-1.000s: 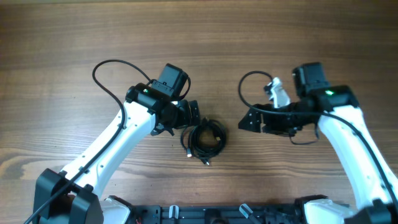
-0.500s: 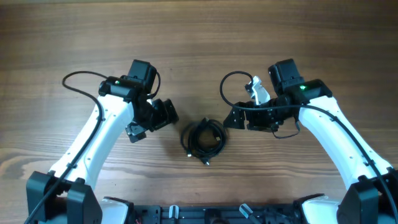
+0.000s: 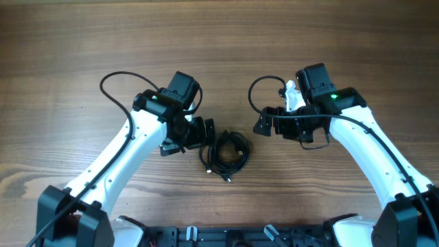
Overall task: Untangle cables
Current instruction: 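Lower the left gripper and grasp a cable strand from the coil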
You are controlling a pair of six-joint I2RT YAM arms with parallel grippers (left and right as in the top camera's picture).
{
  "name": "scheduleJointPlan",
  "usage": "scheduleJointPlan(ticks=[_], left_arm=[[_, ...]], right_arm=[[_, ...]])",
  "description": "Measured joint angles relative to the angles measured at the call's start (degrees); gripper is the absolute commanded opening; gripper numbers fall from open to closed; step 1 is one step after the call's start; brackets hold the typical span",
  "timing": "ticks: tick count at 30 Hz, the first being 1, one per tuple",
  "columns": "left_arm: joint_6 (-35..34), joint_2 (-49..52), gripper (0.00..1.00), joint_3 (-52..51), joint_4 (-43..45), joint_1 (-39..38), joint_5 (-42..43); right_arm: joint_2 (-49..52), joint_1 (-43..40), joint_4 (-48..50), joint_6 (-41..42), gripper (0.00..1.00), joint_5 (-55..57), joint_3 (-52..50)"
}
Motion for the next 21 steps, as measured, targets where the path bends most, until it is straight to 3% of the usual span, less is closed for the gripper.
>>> scheduleJointPlan(ticks=[2, 5, 9, 13, 15, 21], left_arm=[[0.0, 1.4, 1.0, 0.0, 0.1, -1.1, -0.2], [0.2, 5.6, 0.81, 0.0, 0.9, -2.6, -0.2], [0.5, 10.6, 0.71, 0.0, 5.1, -3.4, -0.2], [0.6, 14.4, 0.52, 0.0, 6.5, -3.5, 0.1], [0.6, 15.7, 0.37, 0.0, 7.9, -4.2, 0.3], [0.6, 16.3, 0.36, 0.0, 9.1, -5.3, 0.7]], right_arm=[[0.0, 0.0, 0.0, 0.5, 1.0, 0.3, 0.0], [0.0, 0.0, 0.0, 1.4, 1.0, 0.3, 0.0], [0.0, 0.0, 0.0, 2.1, 1.0, 0.3, 0.0], [0.0, 0.0, 0.0, 2.3, 1.0, 0.3, 0.0], [0.0, 0.0, 0.0, 2.3, 1.0, 0.3, 0.0], [0.0, 0.0, 0.0, 2.7, 1.0, 0.3, 0.0]])
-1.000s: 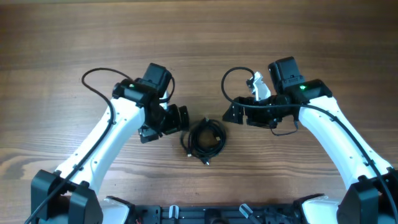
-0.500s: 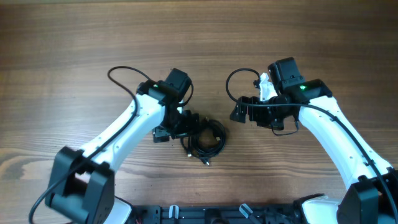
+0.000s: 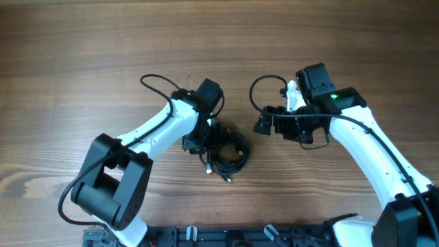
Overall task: Untangle cables
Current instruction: 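Lower the left gripper and grasp a cable strand from the coil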
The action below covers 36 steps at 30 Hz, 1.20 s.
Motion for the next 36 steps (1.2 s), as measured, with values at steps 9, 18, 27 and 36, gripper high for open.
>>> scheduleJointPlan(ticks=[9, 18, 27, 36], left_arm=[[0.0, 0.0, 0.23, -1.4, 1.4, -2.1, 0.0], [-0.2, 0.0, 0.04, -2.8, 4.5, -2.1, 0.2], [-0.2, -2.7, 0.04, 0.7, 2.1, -2.1, 1.7], [-0.9, -9.8, 0.04, 1.1, 1.5, -2.1, 3.7]], right_arm=[[0.0, 0.0, 0.0, 0.9, 1.0, 0.0, 0.0], [0.0, 0.0, 0.0, 1.1, 1.0, 0.0, 0.0], [0.0, 0.0, 0.0, 1.1, 1.0, 0.0, 0.0], [0.0, 0.0, 0.0, 1.1, 1.0, 0.0, 0.0]])
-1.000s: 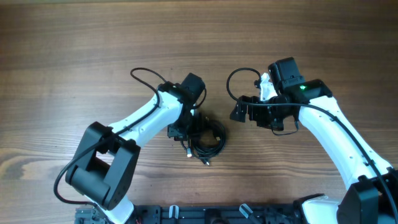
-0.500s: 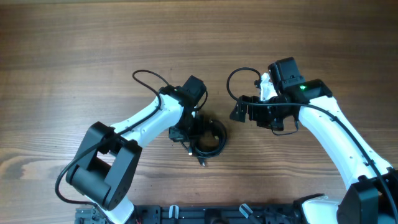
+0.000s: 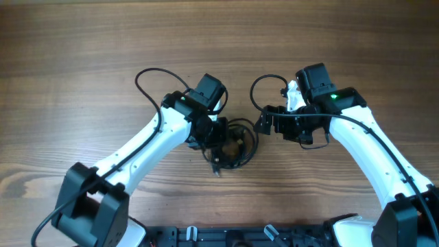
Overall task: Untangle cables
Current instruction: 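Lower the left gripper and grasp a cable strand from the coil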
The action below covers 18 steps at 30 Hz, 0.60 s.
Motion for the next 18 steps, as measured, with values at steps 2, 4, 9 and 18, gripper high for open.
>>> scheduleJointPlan(ticks=[2, 4, 9, 18], left_arm=[[-0.3, -1.0, 0.04, 0.5, 0.5, 0.0, 0.3], [-1.7, -1.8, 0.04, 0.8, 0.7, 0.8, 0.7], [-3.5, -1.8, 0.04, 0.8, 2.8, 5.0, 8.8], [-3.8, -1.8, 0.04, 0.9, 8.6, 10.5, 32.5]], right_arm=[[0.0, 0.0, 0.0, 0.0, 1.0, 0.0, 0.0], [0.0, 0.0, 1.2, 0.0, 1.0, 0.0, -0.7], [0.1, 0.0, 2.2, 0.0, 1.0, 0.2, -2.5], [0.0, 0.0, 2.5, 0.0, 0.97, 1.4, -2.5]])
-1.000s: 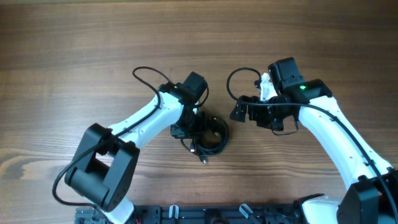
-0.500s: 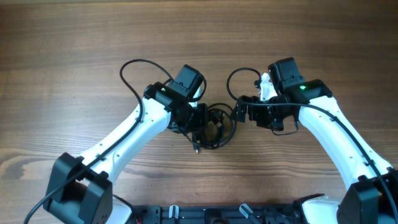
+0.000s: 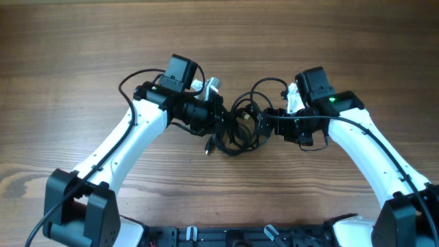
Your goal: Untangle cables
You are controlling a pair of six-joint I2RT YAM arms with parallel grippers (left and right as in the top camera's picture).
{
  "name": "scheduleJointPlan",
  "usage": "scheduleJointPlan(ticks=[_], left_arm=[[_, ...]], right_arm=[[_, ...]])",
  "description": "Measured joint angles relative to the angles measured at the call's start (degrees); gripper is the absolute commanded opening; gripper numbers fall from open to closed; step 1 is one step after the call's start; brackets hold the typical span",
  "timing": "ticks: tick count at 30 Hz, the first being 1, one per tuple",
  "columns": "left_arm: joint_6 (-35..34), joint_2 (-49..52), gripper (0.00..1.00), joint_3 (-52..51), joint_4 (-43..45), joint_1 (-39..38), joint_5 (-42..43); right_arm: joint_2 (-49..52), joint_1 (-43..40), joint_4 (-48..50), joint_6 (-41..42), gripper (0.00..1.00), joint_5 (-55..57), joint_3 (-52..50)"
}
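Note:
A tangle of black cables (image 3: 239, 139) lies at the middle of the wooden table in the overhead view, loops bunched together, with one plug end (image 3: 208, 148) sticking out at its lower left. My left gripper (image 3: 221, 122) reaches in from the left and looks shut on the bundle's left side. My right gripper (image 3: 263, 126) is at the bundle's right edge, touching or nearly touching the loops; its fingers are hidden among the black cables.
The arms' own black leads arch over each wrist, one loop (image 3: 264, 86) just above the tangle. The robot base (image 3: 226, 237) runs along the front edge. Bare wooden table (image 3: 82, 55) surrounds the tangle.
My left gripper has turned and shifted up and right, and the cable bundle has moved with it toward the right gripper, now meeting it. The right arm has barely moved.
First my left gripper stood just left of the coiled cables, the right one apart on the right. Then the left arm had swung in over the coil's left edge. Then it was down on the coil, and now the bundle sits between both grippers.

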Motion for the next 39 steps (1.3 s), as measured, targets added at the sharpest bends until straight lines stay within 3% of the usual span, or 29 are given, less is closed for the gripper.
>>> scheduleJointPlan(ticks=[6, 10, 16, 18, 21, 23, 27, 32, 34, 37, 39], left_arm=[[-0.2, 0.0, 0.04, 0.0, 0.1, 2.4, -0.2], [-2.5, 0.0, 0.04, 0.0, 0.8, 4.7, -1.9], [-4.8, 0.0, 0.04, 0.0, 1.7, 5.5, 0.6], [-4.7, 0.0, 0.04, 0.0, 1.7, 4.9, 1.5], [-4.7, 0.0, 0.04, 0.0, 1.6, 2.3, 1.9], [-4.7, 0.0, 0.04, 0.0, 1.5, 1.8, 1.9], [-4.7, 0.0, 0.04, 0.1, 0.2, 1.8, -0.2], [-4.5, 0.0, 0.09, 0.4, -4.3, 1.6, -11.6], [-4.5, 0.0, 0.07, 0.5, -4.8, 1.4, -15.8], [-4.6, 0.0, 0.04, 0.5, -3.9, 1.5, -17.2], [-4.6, 0.0, 0.04, 0.6, -0.8, 2.0, -13.8]], right_arm=[[-0.3, 0.0, 1.8, -2.8, 0.95, -9.8, 0.0], [-3.6, -0.1, 2.2, -3.3, 0.75, -13.1, 0.9], [-4.1, -0.1, 2.4, -3.5, 0.75, -13.5, 1.2], [-4.1, -0.1, 3.1, -3.5, 0.56, -13.5, 1.2], [-4.1, -0.1, 4.2, -3.7, 0.18, -13.5, 1.2], [-4.1, -0.1, 4.5, -3.7, 0.04, -13.2, 1.2], [-4.1, -0.1, 3.7, -2.8, 0.04, -7.9, 1.2], [-4.1, 0.2, 3.9, 0.7, 0.04, 0.8, 1.0], [-4.1, 0.3, 4.3, 1.9, 0.04, 2.0, 0.8], [-4.1, 0.2, 8.0, 3.6, 0.04, -0.7, 0.6], [-4.1, 0.1, 13.7, 4.3, 0.04, -6.5, 0.5]])
